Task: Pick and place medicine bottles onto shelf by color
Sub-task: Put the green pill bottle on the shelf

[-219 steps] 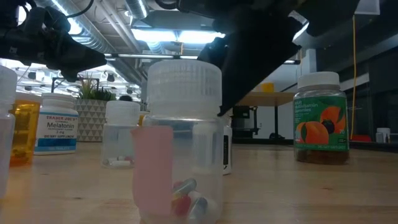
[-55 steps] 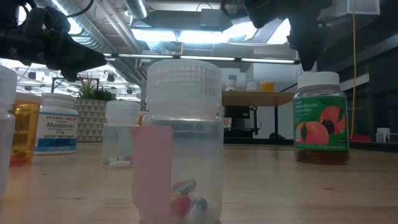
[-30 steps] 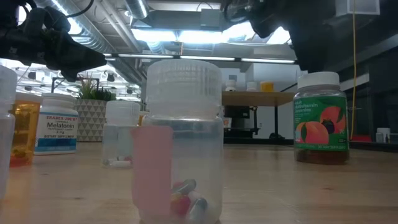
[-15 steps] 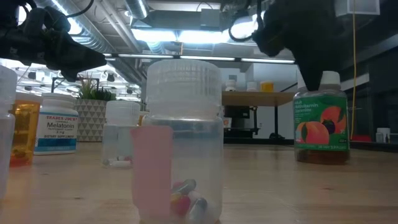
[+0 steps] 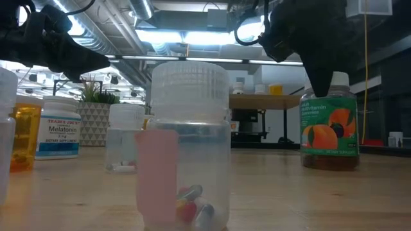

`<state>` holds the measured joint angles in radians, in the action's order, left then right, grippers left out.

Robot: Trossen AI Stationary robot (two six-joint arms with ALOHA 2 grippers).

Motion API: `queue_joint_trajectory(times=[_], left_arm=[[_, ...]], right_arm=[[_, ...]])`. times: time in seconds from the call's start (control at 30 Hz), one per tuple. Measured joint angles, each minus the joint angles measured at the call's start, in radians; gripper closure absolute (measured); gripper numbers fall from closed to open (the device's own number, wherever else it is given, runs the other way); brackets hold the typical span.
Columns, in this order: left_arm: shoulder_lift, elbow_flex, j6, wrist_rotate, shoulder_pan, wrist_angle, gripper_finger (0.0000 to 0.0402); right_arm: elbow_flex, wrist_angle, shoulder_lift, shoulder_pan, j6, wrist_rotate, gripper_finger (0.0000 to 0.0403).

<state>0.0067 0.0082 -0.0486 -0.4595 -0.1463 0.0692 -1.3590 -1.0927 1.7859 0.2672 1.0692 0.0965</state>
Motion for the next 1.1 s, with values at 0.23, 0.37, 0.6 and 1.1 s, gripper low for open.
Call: queue_joint_trajectory(times=[0.23,0.37,0.6,1.1], left_arm=[[0.0,0.0,0.0,0.0,0.0,0.0,0.0321],[0.0,0.0,0.0,0.0,0.0,0.0,0.0321],[0.0,0.0,0.001,0.0,0.0,0.0,0.0321],[0.0,0.0,0.001,0.0,0.0,0.0,0.0321]], right_arm=[[-0.001,0.005,-0.002,-0.003,0.027,-0.001,0.0114],[-0.003,0.007,-0.005,-0.003,0.031,0.001,0.0122],[-0.041,-0.018,0.003,-0.003,0.037,-0.018,0.013],[-0.116,-0.057,0.002,-0.053,-0.023,-0.028,0.0165]])
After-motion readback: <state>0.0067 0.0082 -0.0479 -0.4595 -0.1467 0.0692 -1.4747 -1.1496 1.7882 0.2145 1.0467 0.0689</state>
